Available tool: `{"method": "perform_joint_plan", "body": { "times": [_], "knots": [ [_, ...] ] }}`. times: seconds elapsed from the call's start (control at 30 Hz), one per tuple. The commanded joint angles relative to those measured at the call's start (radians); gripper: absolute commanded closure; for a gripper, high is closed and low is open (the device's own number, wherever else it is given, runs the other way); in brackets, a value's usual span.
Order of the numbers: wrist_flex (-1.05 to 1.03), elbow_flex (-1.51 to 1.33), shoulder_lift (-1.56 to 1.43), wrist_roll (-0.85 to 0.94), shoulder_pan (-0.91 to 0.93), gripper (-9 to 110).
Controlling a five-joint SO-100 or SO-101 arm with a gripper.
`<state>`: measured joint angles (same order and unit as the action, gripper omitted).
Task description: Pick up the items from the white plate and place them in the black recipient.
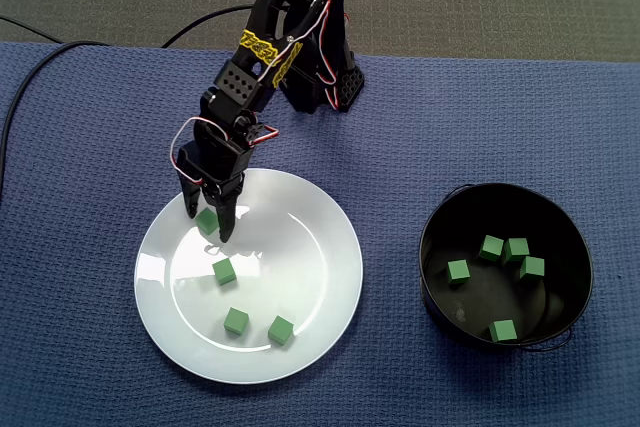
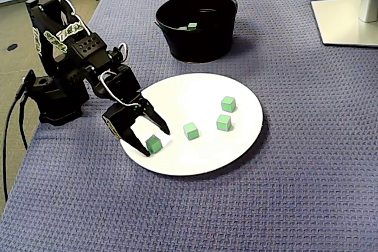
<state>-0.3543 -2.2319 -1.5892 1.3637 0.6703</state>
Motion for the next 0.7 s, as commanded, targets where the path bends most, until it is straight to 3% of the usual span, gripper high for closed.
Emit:
{"method": "perform_joint_plan", "body": {
  "times": [0.0, 0.13, 0.37, 0.57, 0.67],
  "knots": [
    [0.13, -0.061, 0.003, 0.002, -0.012, 99],
    [0.149, -0.069, -0.008, -0.087, -0.031, 102],
    [-0.187, 0.118, -0.097, -0.314, -0.052, 102],
    [-0.727, 0.626, -0.195, -0.799, -0.089, 102],
    [-0.908, 0.839, -0.249, -1.026, -0.198, 102]
  ]
}}
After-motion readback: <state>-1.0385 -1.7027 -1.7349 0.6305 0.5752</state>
